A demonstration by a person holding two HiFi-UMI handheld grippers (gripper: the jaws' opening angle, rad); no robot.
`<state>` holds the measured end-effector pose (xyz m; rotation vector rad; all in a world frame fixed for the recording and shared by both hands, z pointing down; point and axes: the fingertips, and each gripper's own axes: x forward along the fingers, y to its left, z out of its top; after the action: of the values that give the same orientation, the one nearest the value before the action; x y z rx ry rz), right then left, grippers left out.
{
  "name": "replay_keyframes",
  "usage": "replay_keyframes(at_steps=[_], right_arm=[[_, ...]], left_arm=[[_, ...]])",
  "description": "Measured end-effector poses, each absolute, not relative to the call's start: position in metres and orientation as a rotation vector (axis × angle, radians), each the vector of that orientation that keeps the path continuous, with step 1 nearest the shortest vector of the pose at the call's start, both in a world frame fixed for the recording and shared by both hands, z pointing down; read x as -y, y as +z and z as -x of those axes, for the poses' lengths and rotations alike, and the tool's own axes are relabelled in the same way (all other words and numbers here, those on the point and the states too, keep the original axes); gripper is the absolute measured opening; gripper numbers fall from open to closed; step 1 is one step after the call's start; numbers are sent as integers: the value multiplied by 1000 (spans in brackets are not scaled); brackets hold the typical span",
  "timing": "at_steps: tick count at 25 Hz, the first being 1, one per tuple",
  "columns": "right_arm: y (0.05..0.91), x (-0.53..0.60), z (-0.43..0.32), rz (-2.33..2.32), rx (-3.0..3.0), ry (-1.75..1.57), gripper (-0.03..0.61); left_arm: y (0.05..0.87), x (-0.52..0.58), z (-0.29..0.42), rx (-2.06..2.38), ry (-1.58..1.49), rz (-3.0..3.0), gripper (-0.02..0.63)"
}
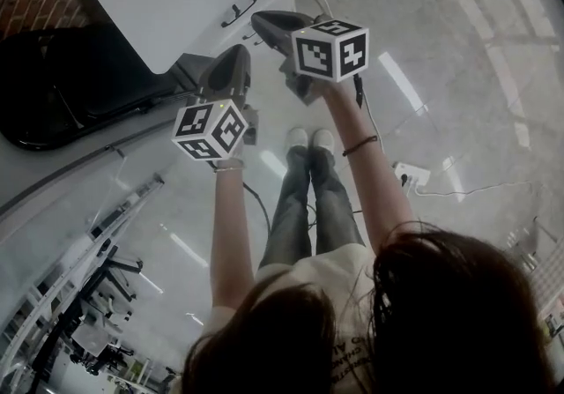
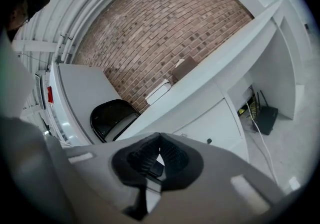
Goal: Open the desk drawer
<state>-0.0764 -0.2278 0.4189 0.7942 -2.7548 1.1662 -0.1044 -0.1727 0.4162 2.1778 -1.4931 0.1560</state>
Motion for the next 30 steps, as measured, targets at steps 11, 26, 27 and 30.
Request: replay_keyframes(at_steps=[11, 26, 27, 30], right_arm=[[468, 240, 89, -771, 2703, 1215, 3], [513, 254, 104, -828, 2634, 1391, 3], [515, 255, 104, -829, 2631, 1398, 3], [521, 260, 109, -816, 2622, 1431, 11]], left_arm=[[462, 189, 117, 1500, 169, -2162, -2], [493, 197, 128, 1498, 191, -2128, -2], [495, 199, 129, 1499, 193, -2126, -3], [499, 204, 131, 1502, 194, -2115, -3]])
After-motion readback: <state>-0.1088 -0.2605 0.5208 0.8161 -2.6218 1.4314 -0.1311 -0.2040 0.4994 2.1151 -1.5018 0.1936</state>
